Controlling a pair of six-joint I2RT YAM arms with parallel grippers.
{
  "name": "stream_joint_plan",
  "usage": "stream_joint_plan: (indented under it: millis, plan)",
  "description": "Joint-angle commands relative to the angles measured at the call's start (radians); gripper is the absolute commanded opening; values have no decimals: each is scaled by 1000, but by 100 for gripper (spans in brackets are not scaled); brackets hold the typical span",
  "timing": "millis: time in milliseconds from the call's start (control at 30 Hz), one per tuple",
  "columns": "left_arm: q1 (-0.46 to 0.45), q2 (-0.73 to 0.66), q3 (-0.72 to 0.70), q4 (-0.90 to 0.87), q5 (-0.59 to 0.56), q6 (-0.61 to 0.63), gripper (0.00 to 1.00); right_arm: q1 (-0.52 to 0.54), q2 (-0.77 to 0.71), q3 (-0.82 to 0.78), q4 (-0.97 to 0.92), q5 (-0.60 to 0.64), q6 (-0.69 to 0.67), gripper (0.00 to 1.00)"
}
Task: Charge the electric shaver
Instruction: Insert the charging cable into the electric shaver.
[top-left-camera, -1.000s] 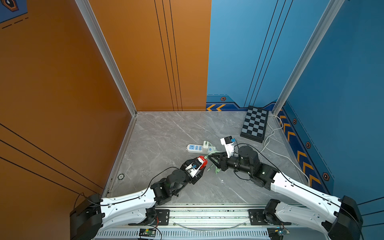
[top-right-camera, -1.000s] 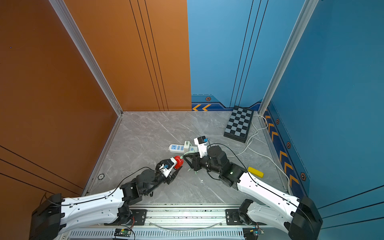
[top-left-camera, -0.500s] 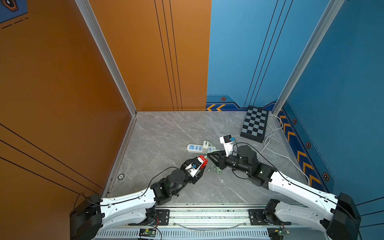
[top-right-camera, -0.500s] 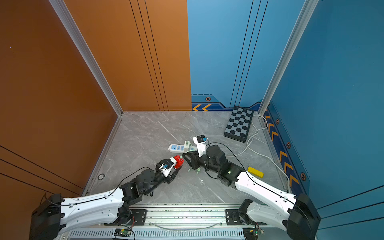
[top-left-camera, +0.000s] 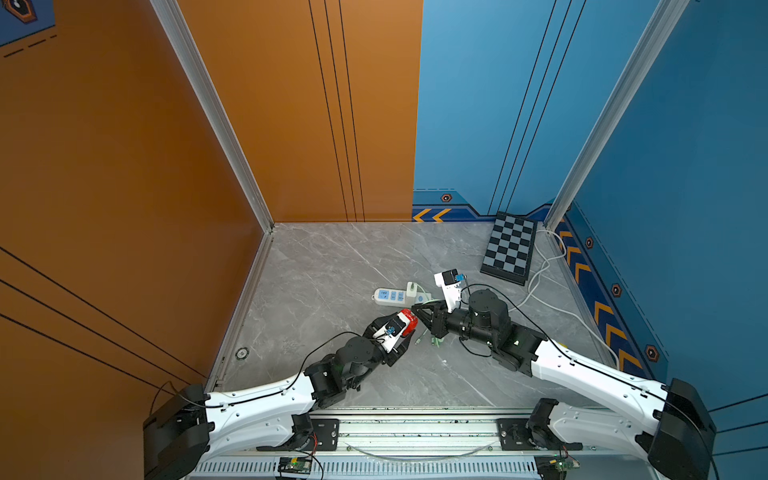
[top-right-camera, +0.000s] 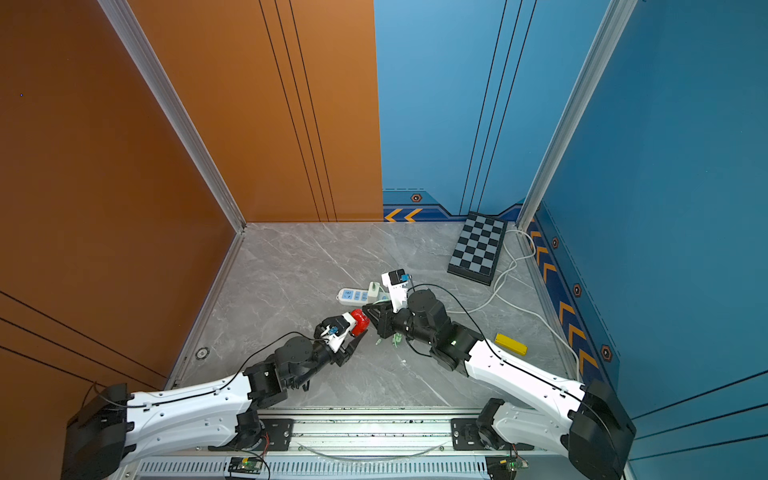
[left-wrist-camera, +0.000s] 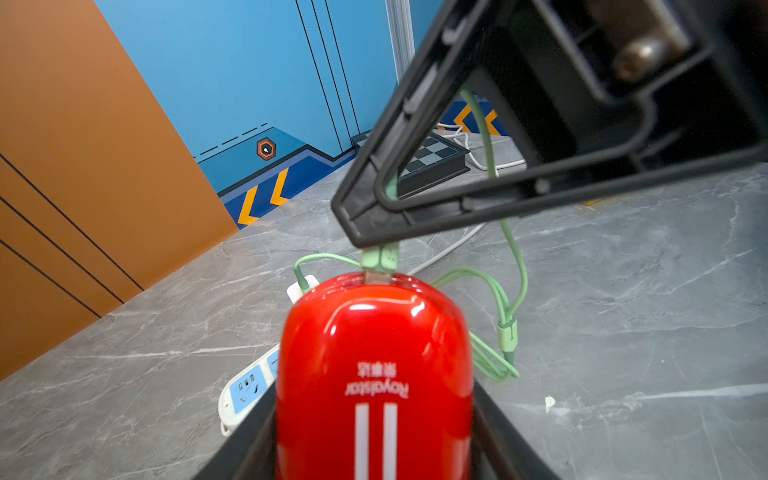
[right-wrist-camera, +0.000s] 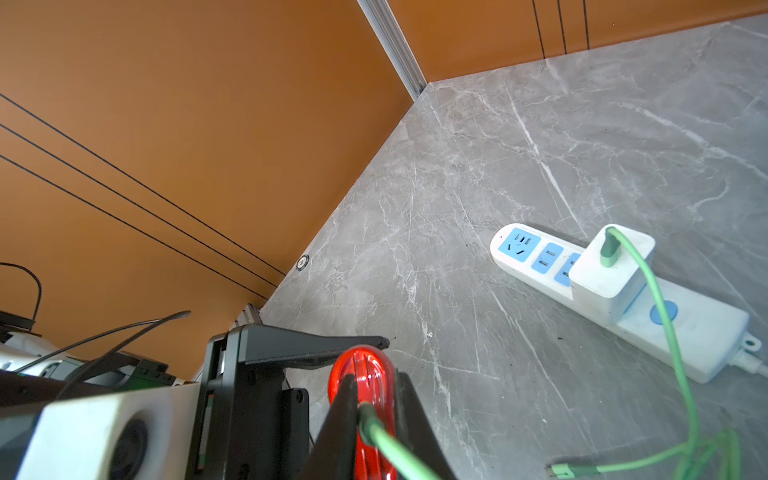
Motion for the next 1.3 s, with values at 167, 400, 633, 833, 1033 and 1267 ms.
stream_joint_plan:
  millis: [167, 400, 633, 833, 1033, 1267]
  plan:
    - [4, -3, 42, 53, 17, -12, 0, 25, 10, 54, -37, 63, -32, 2]
    - [4, -2, 48, 88, 23, -14, 0, 40, 22, 50, -31, 74, -34, 0]
    - [1, -3, 72, 107, 48, 0, 0, 57, 56, 63, -39, 66, -42, 0]
    - [1, -8, 84, 113, 57, 8, 0, 86, 66, 71, -97, 111, -68, 0]
    - [4, -3, 91, 127, 66, 8, 0, 114, 82, 84, -143, 151, -91, 0]
    - [13, 2, 96, 142, 78, 4, 0, 149, 105, 97, -186, 200, -112, 0]
